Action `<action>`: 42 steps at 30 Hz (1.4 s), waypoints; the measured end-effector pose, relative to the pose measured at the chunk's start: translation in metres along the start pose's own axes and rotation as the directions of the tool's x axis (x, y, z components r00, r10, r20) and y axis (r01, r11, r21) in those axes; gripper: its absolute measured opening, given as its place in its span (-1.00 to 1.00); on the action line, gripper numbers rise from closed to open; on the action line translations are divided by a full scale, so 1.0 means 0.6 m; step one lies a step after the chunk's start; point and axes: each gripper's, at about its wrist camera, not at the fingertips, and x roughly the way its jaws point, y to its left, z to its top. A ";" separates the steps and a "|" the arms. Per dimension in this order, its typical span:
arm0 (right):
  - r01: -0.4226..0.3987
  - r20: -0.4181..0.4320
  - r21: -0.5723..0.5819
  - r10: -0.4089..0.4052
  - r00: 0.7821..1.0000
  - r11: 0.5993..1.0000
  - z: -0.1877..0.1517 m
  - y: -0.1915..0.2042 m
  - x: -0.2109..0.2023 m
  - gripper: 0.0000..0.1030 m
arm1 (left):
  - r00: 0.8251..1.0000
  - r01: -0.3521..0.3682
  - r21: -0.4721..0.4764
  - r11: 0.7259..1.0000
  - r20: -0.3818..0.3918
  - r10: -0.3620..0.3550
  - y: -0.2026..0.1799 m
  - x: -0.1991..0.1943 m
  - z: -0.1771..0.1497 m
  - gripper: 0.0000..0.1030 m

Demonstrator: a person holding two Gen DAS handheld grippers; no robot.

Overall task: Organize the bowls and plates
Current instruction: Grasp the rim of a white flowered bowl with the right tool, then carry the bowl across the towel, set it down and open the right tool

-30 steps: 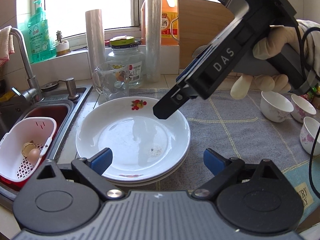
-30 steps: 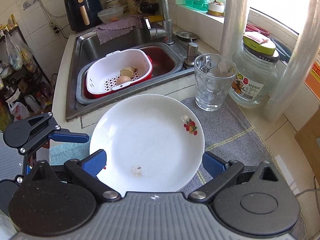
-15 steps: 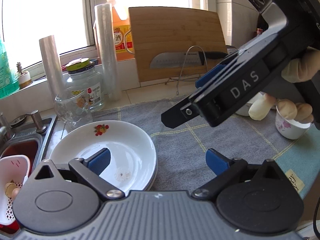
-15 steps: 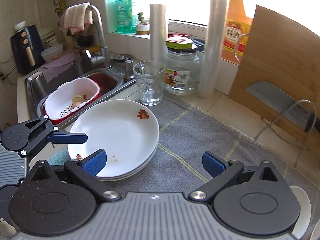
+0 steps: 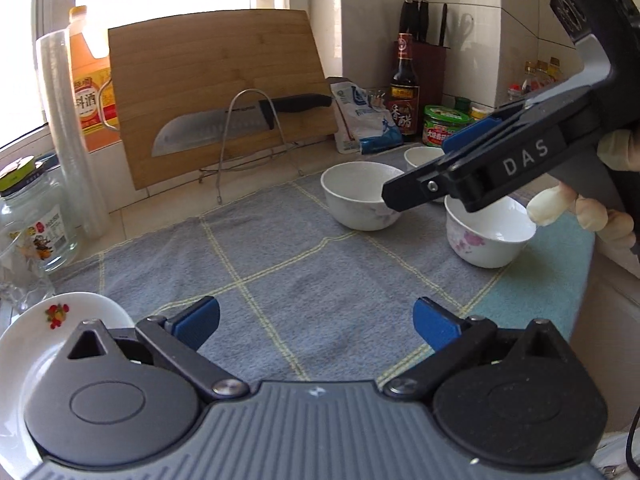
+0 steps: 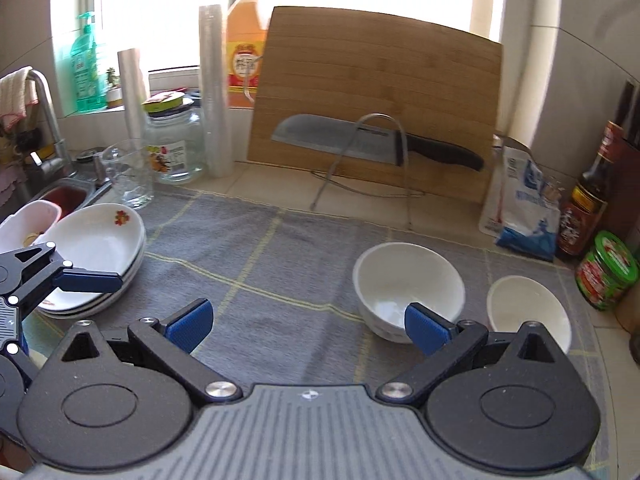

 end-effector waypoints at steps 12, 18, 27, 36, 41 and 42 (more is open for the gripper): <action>0.067 -0.050 0.161 -0.060 0.997 0.985 -0.081 -0.174 -0.025 1.00 | 0.985 0.174 0.107 0.979 -0.033 -0.171 -0.147 0.102 0.036 0.98; 0.015 -0.080 0.202 0.001 0.997 0.979 -0.096 -0.209 -0.010 0.98 | 0.978 0.208 0.150 0.967 -0.043 -0.204 -0.193 0.140 0.046 0.98; -0.077 -0.115 0.220 0.104 0.988 0.972 -0.103 -0.224 0.018 0.63 | 0.975 0.222 0.167 0.961 -0.046 -0.218 -0.226 0.174 0.054 0.89; -0.134 -0.119 0.283 0.174 0.978 0.950 -0.102 -0.248 0.032 0.38 | 0.977 0.212 0.169 0.963 -0.037 -0.208 -0.236 0.186 0.060 0.72; -0.144 -0.121 0.295 0.186 0.975 0.944 -0.101 -0.254 0.035 0.29 | 0.978 0.208 0.167 0.964 -0.032 -0.206 -0.237 0.187 0.062 0.71; -0.141 -0.123 0.291 0.184 0.975 0.946 -0.101 -0.253 0.035 0.29 | 0.979 0.206 0.166 0.964 -0.031 -0.203 -0.238 0.188 0.063 0.70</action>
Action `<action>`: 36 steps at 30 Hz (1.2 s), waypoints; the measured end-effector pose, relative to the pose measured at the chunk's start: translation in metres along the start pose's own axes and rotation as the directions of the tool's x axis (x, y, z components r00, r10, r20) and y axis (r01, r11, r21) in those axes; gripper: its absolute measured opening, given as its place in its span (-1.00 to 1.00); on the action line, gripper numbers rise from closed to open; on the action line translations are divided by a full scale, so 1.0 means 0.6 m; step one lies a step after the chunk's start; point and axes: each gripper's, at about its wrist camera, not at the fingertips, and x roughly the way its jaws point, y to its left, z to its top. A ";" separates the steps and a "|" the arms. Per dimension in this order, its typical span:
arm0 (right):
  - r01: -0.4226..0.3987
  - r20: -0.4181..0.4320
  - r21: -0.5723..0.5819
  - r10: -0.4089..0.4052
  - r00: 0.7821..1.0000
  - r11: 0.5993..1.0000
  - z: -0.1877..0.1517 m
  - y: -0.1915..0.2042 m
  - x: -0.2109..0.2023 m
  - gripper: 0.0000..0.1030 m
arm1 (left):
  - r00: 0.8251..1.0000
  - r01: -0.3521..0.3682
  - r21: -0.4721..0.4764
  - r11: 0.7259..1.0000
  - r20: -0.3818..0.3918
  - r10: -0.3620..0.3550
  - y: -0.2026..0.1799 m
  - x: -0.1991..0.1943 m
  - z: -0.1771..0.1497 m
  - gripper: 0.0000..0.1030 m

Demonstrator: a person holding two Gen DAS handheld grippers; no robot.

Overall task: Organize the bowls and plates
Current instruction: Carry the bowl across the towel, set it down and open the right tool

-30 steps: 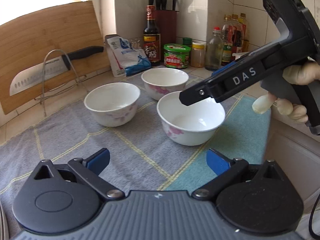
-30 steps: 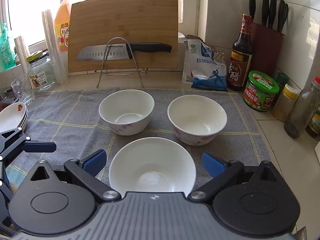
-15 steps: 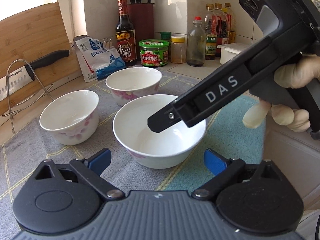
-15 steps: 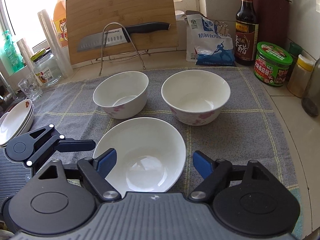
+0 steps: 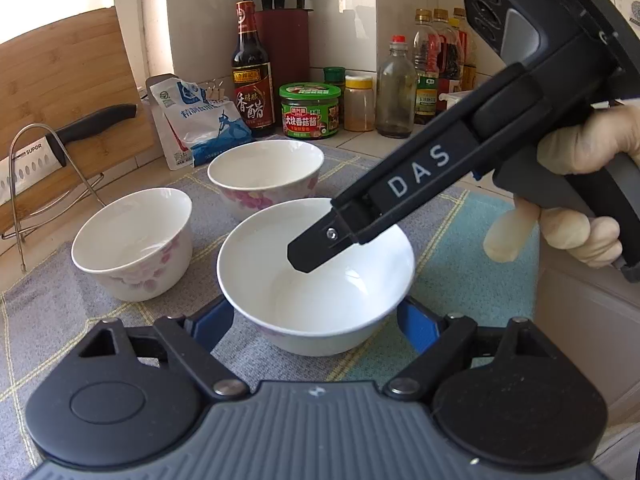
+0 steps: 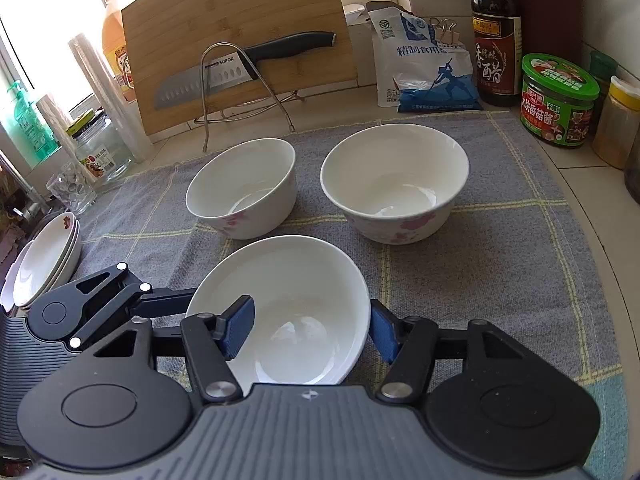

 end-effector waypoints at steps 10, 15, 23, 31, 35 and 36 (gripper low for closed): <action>-0.008 -0.009 0.005 0.008 1.000 1.000 0.002 0.002 -0.002 0.29 | 1.000 0.001 -0.003 1.000 -0.002 -0.001 0.000 -0.004 -0.002 0.69; -0.025 -0.010 0.005 0.026 1.000 1.000 0.003 0.014 -0.008 0.28 | 1.000 -0.005 -0.006 1.000 -0.002 0.005 0.005 -0.019 -0.003 0.69; -0.079 -0.014 -0.038 0.078 0.997 0.996 0.009 0.061 -0.013 0.29 | 0.999 -0.038 -0.043 0.998 -0.006 0.038 0.028 -0.068 -0.013 0.69; -0.154 -0.042 -0.108 0.150 0.988 0.982 0.017 0.128 0.002 0.29 | 0.995 -0.103 -0.090 0.991 -0.023 0.101 0.066 -0.124 -0.040 0.69; -0.195 -0.068 -0.142 0.187 0.980 0.971 0.018 0.164 0.017 0.29 | 0.990 -0.141 -0.113 0.984 -0.041 0.137 0.082 -0.151 -0.058 0.69; -0.204 -0.075 -0.149 0.195 0.978 0.967 0.018 0.173 0.022 0.29 | 0.989 -0.149 -0.119 0.982 -0.046 0.144 0.085 -0.157 -0.061 0.69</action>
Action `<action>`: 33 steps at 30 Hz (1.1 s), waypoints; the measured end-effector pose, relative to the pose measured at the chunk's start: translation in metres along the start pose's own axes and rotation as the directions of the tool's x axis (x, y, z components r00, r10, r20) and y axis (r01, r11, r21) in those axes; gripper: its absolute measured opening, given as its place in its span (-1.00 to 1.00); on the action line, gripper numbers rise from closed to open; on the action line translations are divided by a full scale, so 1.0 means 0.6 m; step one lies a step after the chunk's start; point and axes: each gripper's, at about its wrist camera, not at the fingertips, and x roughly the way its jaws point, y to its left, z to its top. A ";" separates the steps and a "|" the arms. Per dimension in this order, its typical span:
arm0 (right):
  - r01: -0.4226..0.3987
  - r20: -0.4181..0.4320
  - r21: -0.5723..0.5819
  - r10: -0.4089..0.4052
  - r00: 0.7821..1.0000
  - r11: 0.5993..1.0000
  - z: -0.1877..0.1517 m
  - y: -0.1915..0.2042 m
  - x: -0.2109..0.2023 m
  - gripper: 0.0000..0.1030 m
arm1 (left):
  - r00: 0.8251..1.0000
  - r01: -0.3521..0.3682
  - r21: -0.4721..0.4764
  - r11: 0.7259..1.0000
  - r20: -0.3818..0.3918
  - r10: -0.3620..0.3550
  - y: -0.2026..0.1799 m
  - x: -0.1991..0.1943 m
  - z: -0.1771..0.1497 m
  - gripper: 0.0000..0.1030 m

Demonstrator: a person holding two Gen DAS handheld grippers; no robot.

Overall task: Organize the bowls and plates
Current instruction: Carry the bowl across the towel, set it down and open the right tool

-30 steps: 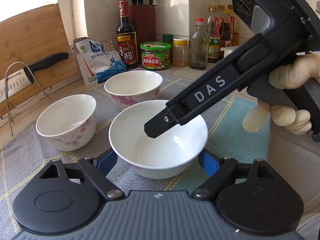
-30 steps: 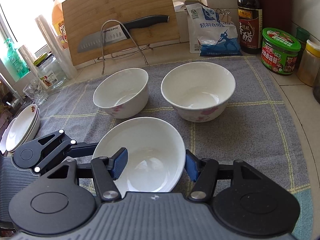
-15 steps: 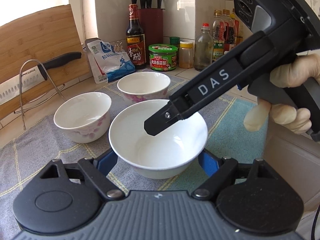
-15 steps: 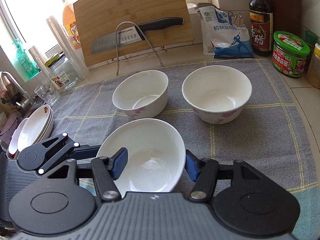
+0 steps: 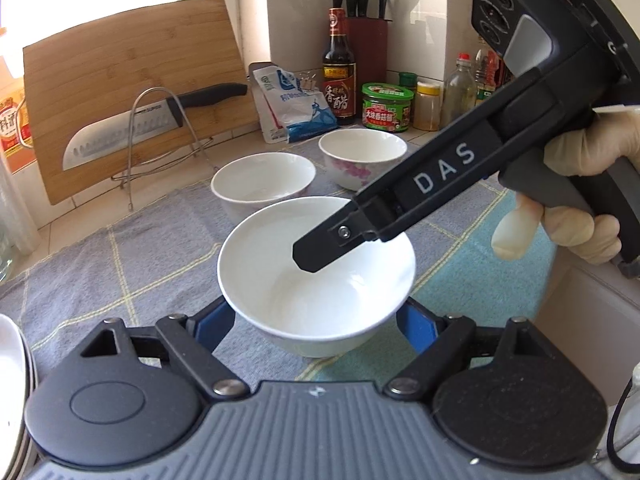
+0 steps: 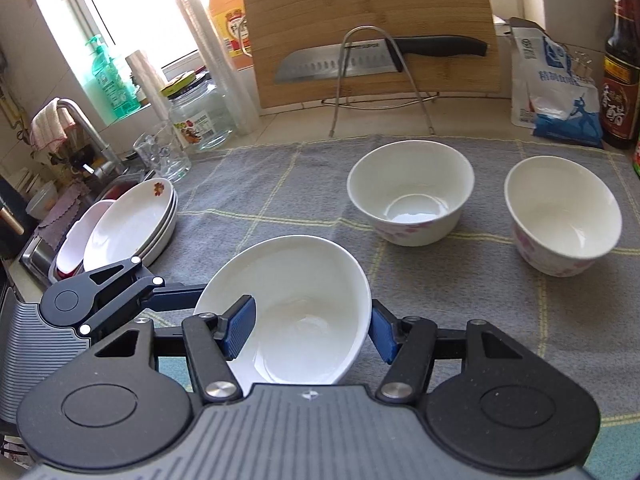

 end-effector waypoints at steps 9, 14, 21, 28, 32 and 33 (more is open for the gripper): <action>-0.066 -0.048 -0.053 0.063 0.997 0.996 0.003 0.064 0.039 0.29 | 0.998 -0.057 -0.048 0.997 -0.036 0.056 0.040 -0.043 -0.034 0.69; -0.080 -0.071 -0.062 0.076 0.995 0.995 0.000 0.085 0.054 0.29 | 0.997 -0.063 -0.061 0.996 -0.056 0.060 0.054 -0.055 -0.046 0.69; -0.088 -0.092 -0.056 0.083 0.992 0.995 -0.006 0.098 0.066 0.29 | 0.996 -0.054 -0.072 0.996 -0.078 0.049 0.061 -0.064 -0.059 0.69; -0.078 -0.099 -0.055 0.073 0.992 0.995 -0.012 0.102 0.071 0.29 | 0.996 -0.039 -0.086 0.996 -0.085 0.031 0.064 -0.064 -0.068 0.69; -0.077 -0.103 -0.055 0.071 0.992 0.996 -0.015 0.103 0.074 0.30 | 0.995 -0.032 -0.097 0.995 -0.094 0.023 0.066 -0.062 -0.073 0.69; -0.085 -0.097 -0.048 0.080 0.992 0.995 -0.015 0.103 0.075 0.33 | 0.996 -0.031 -0.099 0.995 -0.092 0.022 0.067 -0.061 -0.073 0.70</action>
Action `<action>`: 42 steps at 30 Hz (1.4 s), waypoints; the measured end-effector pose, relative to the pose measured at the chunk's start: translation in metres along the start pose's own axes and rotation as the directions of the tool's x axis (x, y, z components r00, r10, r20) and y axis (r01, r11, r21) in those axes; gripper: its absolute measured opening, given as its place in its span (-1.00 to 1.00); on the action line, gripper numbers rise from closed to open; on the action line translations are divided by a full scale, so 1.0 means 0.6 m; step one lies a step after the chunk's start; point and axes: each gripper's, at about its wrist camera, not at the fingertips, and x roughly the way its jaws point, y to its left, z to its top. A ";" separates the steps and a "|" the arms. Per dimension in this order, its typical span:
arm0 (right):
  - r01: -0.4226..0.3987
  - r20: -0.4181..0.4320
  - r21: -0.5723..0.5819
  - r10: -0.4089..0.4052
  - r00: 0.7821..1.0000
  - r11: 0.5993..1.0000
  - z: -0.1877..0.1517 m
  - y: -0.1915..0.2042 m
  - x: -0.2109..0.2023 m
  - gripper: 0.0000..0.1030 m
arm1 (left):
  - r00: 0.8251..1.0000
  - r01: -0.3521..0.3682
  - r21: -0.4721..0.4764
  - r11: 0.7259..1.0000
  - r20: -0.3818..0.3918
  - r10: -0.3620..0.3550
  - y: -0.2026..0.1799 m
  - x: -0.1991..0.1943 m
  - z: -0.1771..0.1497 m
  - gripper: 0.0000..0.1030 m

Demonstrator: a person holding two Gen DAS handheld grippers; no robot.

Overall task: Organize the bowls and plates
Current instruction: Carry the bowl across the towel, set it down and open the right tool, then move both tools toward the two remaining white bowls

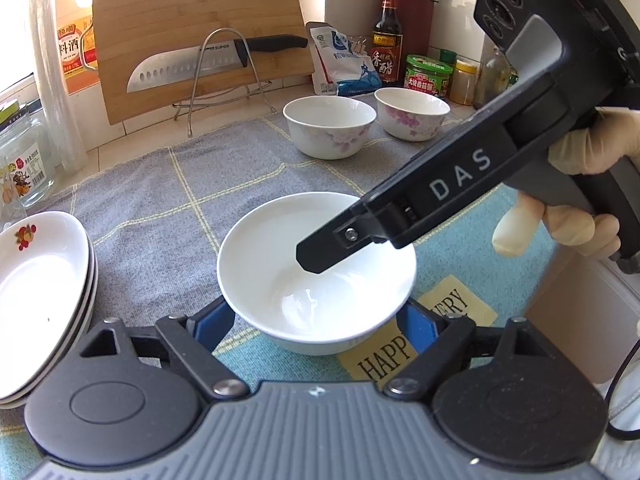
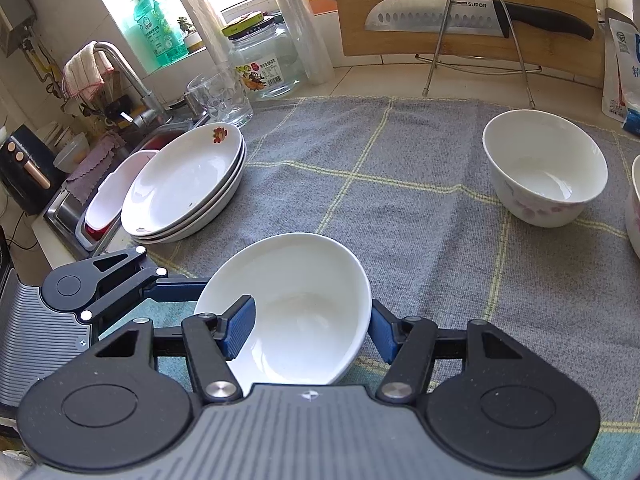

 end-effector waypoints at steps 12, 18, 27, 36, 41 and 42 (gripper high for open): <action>0.027 0.061 -0.003 -0.027 0.998 1.000 0.009 -0.002 -0.018 0.92 | 0.999 0.038 0.000 0.999 -0.012 -0.038 -0.001 -0.017 -0.001 0.81; 0.081 0.098 -0.035 -0.077 0.992 0.996 0.013 -0.005 -0.033 0.93 | 0.999 0.049 0.008 0.999 -0.009 -0.049 0.003 -0.042 0.011 0.83; 0.228 0.171 -0.045 -0.217 0.961 0.973 0.014 -0.031 -0.065 0.94 | 0.999 0.025 -0.028 0.999 0.024 -0.025 0.019 -0.044 0.057 0.90; 0.339 0.211 -0.023 -0.327 0.921 0.940 -0.004 -0.075 -0.085 1.00 | 0.998 -0.028 0.030 0.999 0.065 0.026 0.019 -0.019 0.119 0.94; 0.403 0.215 -0.067 -0.381 0.899 0.913 -0.011 -0.090 -0.082 1.00 | 0.998 -0.011 0.026 1.000 0.065 0.009 0.023 0.007 0.157 0.94; 0.407 0.216 -0.073 -0.384 0.898 0.911 -0.012 -0.094 -0.081 1.00 | 0.998 -0.006 0.027 1.000 0.066 0.004 0.023 0.014 0.164 0.94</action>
